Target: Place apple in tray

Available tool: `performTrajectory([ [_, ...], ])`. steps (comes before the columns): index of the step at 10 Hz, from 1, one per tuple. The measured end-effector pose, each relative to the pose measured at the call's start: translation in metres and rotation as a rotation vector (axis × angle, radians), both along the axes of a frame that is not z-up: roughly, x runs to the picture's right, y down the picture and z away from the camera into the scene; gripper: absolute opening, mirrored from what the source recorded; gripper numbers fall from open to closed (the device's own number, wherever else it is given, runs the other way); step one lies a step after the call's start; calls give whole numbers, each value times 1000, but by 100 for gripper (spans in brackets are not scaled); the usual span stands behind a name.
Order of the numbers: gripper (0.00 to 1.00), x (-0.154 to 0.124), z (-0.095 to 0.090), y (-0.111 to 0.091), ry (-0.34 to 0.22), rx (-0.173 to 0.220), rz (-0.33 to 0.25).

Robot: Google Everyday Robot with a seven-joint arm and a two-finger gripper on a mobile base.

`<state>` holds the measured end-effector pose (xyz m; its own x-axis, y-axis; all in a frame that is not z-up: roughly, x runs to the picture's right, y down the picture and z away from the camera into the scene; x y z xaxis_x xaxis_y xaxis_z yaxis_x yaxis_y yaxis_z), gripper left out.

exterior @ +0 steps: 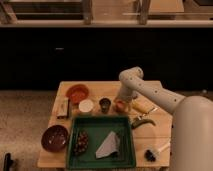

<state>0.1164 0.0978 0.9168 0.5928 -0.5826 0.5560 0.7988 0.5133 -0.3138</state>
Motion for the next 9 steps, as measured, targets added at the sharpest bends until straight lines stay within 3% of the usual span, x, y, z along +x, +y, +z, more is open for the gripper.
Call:
performTrajectory([
  [5, 2, -3, 1, -4, 10, 7, -2],
  [9, 0, -3, -3, -13, 8, 25, 16],
])
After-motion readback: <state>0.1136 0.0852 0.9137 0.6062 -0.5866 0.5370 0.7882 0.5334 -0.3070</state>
